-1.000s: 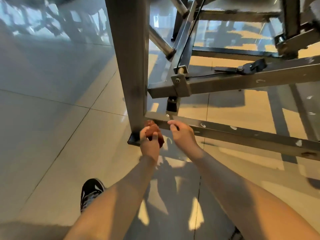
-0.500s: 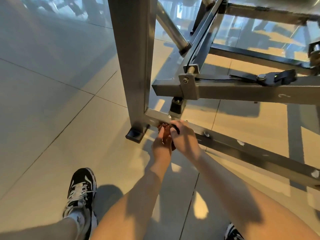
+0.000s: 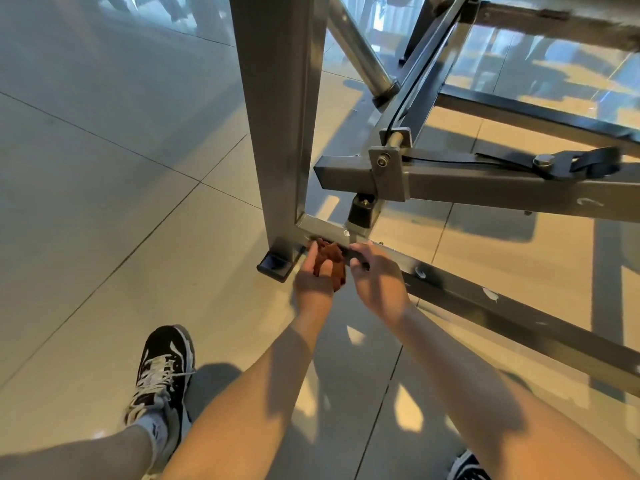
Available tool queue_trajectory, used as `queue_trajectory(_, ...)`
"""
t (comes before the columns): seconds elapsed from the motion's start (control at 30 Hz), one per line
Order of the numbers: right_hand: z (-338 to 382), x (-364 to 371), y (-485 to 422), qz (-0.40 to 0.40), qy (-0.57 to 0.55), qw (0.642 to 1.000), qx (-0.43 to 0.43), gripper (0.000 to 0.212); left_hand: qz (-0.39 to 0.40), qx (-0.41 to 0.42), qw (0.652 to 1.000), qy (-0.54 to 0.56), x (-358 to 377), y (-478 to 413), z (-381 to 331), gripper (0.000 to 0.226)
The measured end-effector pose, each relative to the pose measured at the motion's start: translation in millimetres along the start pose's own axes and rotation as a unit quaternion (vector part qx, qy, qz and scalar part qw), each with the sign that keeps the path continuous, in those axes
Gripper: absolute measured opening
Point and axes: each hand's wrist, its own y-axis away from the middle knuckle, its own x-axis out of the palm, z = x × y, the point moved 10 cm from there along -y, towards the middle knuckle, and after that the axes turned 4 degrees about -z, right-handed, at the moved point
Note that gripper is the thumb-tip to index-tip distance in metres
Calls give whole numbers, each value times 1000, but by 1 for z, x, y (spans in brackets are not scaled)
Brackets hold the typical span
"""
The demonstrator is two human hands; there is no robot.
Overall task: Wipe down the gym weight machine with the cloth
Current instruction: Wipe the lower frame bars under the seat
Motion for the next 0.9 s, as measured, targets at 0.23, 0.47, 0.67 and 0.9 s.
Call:
queue_trajectory(0.23, -2, -1, 1, -9, -12, 1000, 12, 37, -14, -5, 999, -36, -4, -3, -6, 50)
queue_trajectory(0.47, 0, 0, 2, -18, -9, 1000, -2, 35, 0, -60, 998, 30, 2, -4, 9, 48)
queue_trajectory(0.67, -3, 1, 2, -10, 7, 1000, 4, 38, 9, -55, 998, 6, 8, -10, 15, 45)
queue_trajectory(0.9, -2, 5, 4, -50, -9, 999, 9, 36, -29, -5, 999, -34, -23, -27, -6, 49)
